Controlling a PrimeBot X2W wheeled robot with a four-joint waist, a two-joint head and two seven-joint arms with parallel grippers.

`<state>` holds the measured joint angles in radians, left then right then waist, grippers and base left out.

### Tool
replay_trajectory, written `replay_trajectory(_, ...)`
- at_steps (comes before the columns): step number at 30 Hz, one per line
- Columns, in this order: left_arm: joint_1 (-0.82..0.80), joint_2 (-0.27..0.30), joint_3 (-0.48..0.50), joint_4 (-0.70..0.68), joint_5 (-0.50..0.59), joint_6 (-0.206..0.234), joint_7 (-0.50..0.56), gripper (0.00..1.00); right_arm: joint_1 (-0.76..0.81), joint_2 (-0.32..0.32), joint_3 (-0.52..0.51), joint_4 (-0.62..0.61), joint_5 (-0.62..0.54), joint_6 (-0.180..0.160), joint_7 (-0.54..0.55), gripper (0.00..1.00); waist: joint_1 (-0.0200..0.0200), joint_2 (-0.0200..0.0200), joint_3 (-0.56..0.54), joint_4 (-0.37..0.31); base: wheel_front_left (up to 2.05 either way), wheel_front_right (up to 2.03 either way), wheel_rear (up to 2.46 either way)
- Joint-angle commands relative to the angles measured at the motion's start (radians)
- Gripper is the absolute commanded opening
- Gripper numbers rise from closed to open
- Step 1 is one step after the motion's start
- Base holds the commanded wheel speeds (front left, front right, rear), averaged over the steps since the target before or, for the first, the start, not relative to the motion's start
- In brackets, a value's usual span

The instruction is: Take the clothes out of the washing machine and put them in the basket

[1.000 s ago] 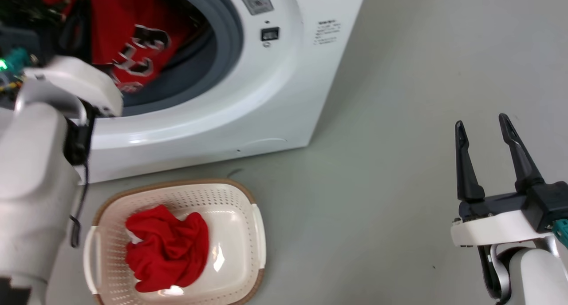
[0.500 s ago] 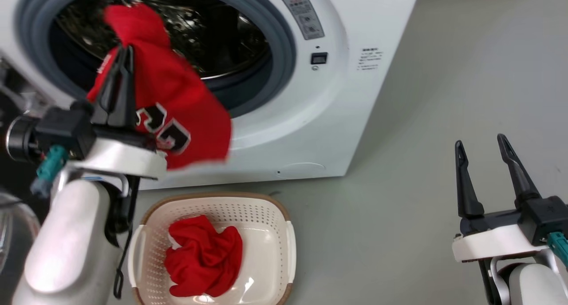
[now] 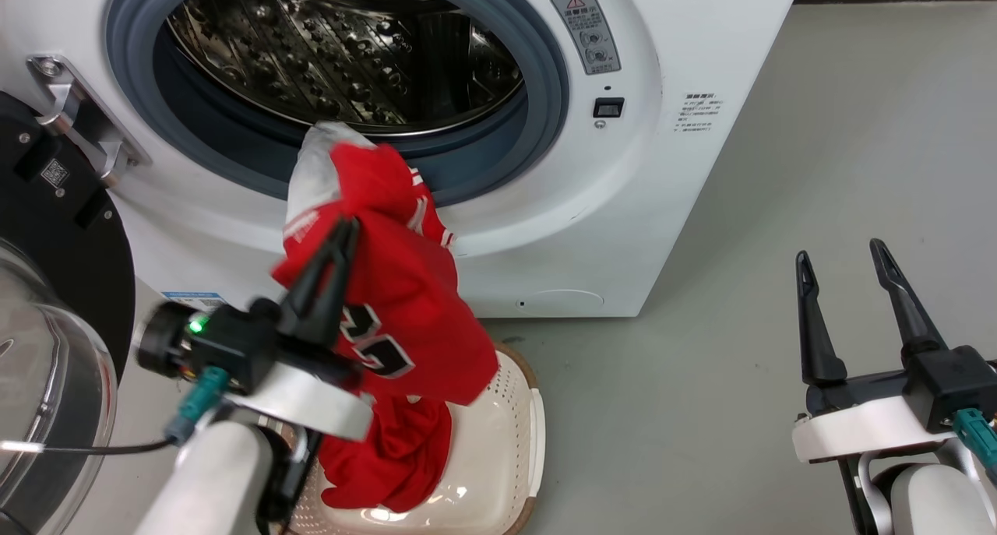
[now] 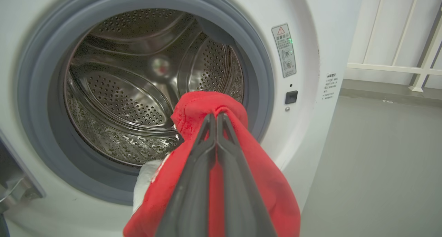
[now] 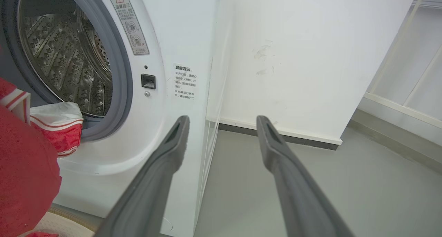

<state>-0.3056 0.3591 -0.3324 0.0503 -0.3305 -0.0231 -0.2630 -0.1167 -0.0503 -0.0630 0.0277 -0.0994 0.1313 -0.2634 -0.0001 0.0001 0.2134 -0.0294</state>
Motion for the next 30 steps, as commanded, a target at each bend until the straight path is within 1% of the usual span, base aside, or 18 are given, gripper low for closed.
replay_trajectory(1, 0.023, -0.011, -0.021, 0.013, 0.004, -0.012, -0.002, 0.0, 0.006, 0.0, 0.003, -0.001, -0.005, -0.001, -0.002, 1.0, 0.0001, -0.0001, 0.014, -0.001, 0.0, 0.0, 0.0)
replay_trajectory(8, 0.051, -0.046, -0.107, 0.09, 0.024, -0.051, -0.002, 0.0, -0.017, 0.0, 0.009, -0.003, -0.009, -0.001, -0.002, 1.0, 0.0001, -0.0001, 0.062, -0.017, 0.0, 0.0, 0.0)
replay_trajectory(10, 0.048, -0.049, -0.136, 0.121, 0.032, -0.064, 0.0, 0.0, -0.023, 0.0, 0.01, -0.003, -0.009, -0.001, -0.002, 1.0, 0.0001, -0.0001, 0.078, -0.025, 0.0, 0.0, 0.0)
replay_trajectory(11, 0.048, -0.049, -0.136, 0.121, 0.032, -0.064, 0.0, 0.0, -0.023, 0.0, 0.01, -0.003, -0.009, -0.001, -0.002, 1.0, 0.0001, -0.0001, 0.078, -0.025, 0.0, 0.0, 0.0)
replay_trajectory(12, 0.046, -0.057, -0.168, 0.154, 0.037, -0.073, 0.01, 0.0, -0.026, 0.0, 0.01, -0.004, -0.007, -0.001, -0.002, 1.0, 0.0001, -0.0001, 0.094, -0.034, 0.0, 0.0, 0.0)
replay_trajectory(13, 0.046, -0.057, -0.168, 0.154, 0.037, -0.073, 0.01, 0.0, -0.026, 0.0, 0.01, -0.004, -0.007, -0.001, -0.002, 1.0, 0.0001, -0.0001, 0.094, -0.034, 0.0, 0.0, 0.0)
replay_trajectory(16, 0.027, -0.059, -0.201, 0.21, 0.04, -0.081, 0.034, 0.0, -0.035, 0.0, 0.011, -0.008, 0.0, -0.001, -0.002, 1.0, 0.0001, -0.0001, 0.129, -0.051, 0.0, 0.0, 0.0)
replay_trajectory(22, -0.041, -0.063, -0.247, 0.353, 0.039, -0.096, 0.072, 0.0, -0.066, 0.0, 0.012, -0.021, 0.012, -0.001, -0.002, 1.0, 0.0001, -0.0001, 0.236, -0.086, 0.0, 0.0, 0.0)
replay_trajectory(30, -0.193, -0.061, -0.282, 0.615, 0.066, -0.102, 0.066, 0.0, -0.119, 0.001, 0.013, -0.041, 0.029, -0.001, -0.002, 1.0, 0.0001, -0.0001, 0.403, -0.147, 0.0, 0.0, 0.0)
